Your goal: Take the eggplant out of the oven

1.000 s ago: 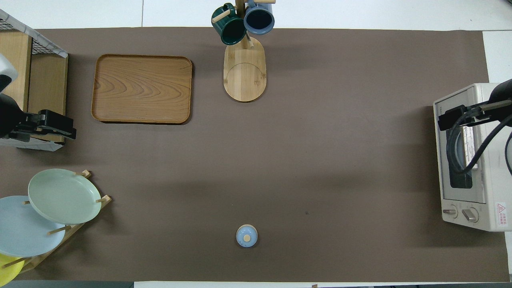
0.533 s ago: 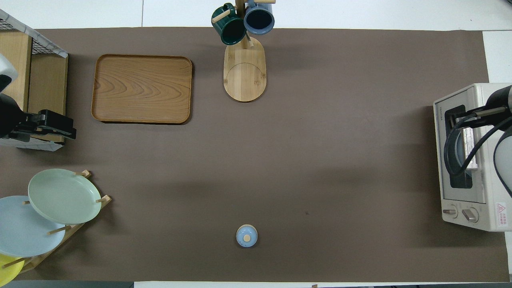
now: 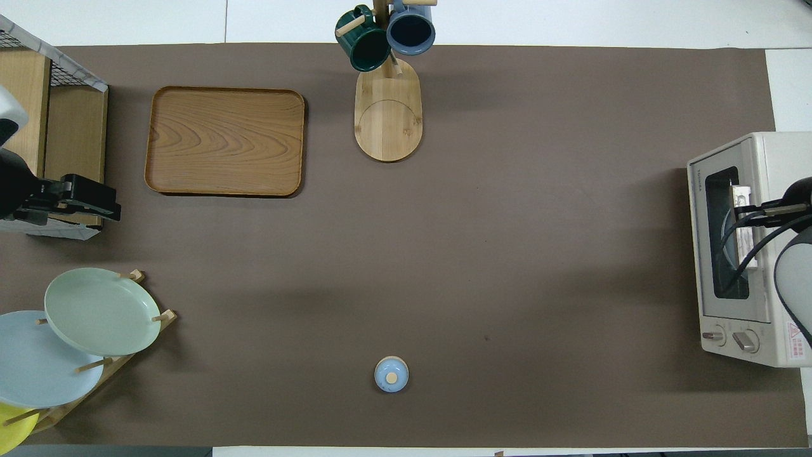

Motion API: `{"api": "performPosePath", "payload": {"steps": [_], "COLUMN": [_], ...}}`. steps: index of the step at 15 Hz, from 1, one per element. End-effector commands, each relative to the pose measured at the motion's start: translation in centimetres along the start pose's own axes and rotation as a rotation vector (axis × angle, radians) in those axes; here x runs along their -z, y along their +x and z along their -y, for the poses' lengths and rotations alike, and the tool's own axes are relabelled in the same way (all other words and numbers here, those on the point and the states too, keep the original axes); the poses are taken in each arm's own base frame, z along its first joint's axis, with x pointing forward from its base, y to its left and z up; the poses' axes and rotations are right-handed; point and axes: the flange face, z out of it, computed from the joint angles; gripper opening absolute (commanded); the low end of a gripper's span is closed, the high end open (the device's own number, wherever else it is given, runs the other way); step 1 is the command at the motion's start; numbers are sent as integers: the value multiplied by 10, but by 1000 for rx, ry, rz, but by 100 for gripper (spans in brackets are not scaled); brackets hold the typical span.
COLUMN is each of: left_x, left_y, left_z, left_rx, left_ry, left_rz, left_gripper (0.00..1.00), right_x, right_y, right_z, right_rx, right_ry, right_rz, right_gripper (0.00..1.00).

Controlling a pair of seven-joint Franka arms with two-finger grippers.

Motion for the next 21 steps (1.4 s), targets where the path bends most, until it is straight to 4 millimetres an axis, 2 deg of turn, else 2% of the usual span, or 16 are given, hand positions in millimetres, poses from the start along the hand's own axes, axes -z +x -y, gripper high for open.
{"api": "performPosePath", "payload": {"steps": [1, 5, 11, 18, 19, 21], "left_x": [4, 4, 4, 4, 4, 4], "left_y": [-5, -5, -5, -5, -5, -5], "left_z": [1, 1, 1, 1, 1, 1], "left_rx": [-4, -4, -4, -4, -4, -4], "left_ry": [2, 2, 2, 2, 2, 2], "left_rz": [-1, -1, -1, -1, -1, -1], "left_gripper": [100, 100, 100, 100, 100, 100], "right_x": [-16, -25, -40, -58, -59, -62], "right_y": [1, 2, -3, 2, 6, 10], "right_z": [-3, -9, -5, 9, 19, 25], "right_rx": [39, 63, 70, 84, 101, 100], "right_ry": [-55, -96, -88, -73, -72, -72], "right_rz": [1, 19, 48, 32, 25, 10], "right_gripper": [0, 0, 0, 0, 0, 0]}}
